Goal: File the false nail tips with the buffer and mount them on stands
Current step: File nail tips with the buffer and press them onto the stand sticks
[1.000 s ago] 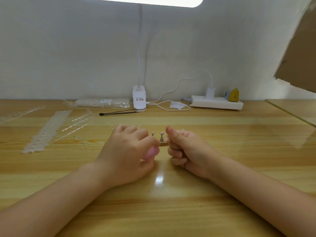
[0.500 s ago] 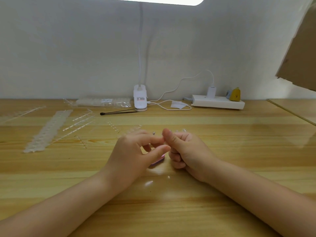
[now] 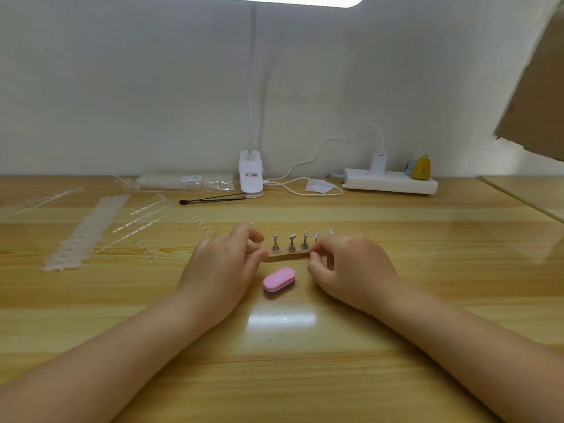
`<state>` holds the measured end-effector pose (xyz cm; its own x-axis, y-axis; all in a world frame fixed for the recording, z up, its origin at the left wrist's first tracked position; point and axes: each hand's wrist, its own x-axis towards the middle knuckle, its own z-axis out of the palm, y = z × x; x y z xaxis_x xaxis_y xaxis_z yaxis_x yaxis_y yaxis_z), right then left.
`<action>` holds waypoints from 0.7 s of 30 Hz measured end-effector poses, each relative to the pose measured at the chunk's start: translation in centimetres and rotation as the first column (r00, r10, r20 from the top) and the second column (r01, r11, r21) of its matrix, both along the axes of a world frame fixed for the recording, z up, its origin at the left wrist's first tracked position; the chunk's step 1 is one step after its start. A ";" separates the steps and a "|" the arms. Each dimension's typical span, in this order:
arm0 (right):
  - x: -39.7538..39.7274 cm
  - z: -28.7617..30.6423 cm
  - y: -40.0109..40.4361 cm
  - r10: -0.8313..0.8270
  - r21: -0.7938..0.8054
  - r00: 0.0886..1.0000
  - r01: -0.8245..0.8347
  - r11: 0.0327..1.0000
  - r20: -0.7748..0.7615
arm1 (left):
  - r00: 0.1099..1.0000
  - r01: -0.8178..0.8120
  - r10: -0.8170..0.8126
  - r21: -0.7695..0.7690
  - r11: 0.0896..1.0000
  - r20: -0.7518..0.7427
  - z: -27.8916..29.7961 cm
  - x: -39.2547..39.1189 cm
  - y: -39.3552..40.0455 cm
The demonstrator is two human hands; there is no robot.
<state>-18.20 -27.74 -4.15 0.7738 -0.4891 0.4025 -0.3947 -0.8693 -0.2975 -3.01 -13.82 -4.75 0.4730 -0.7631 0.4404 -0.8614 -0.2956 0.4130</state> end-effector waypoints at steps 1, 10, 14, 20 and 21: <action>0.1 -0.1 0.1 -0.022 -0.077 0.999 0.018 0.997 -0.039 | 1.000 0.013 -0.013 0.007 1.000 -0.005 -0.1 0.0 0.0; 0.5 -0.3 -0.6 -0.150 -0.232 0.988 0.136 0.963 -0.044 | 0.993 0.117 -0.117 -0.006 0.993 -0.005 -0.2 -0.3 -0.1; 0.8 -0.4 -1.0 -0.151 -0.196 0.987 0.137 0.971 -0.057 | 0.992 0.124 -0.124 -0.013 0.992 0.016 -0.3 -0.2 -0.1; 1.3 -0.5 -1.4 -0.168 -0.188 0.984 0.154 0.970 -0.060 | 0.990 0.129 -0.129 0.004 0.992 0.063 -0.3 -0.2 -0.3; 1.3 -0.5 -1.4 -0.171 -0.164 0.984 0.160 0.973 -0.051 | 0.990 0.127 -0.127 0.006 0.992 0.068 -0.3 -0.2 -0.3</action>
<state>-16.85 -29.17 -4.68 0.7142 -0.5464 0.4374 -0.5507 -0.8244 -0.1307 -3.23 -14.12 -5.07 0.3413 -0.8159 0.4667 -0.9181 -0.1829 0.3517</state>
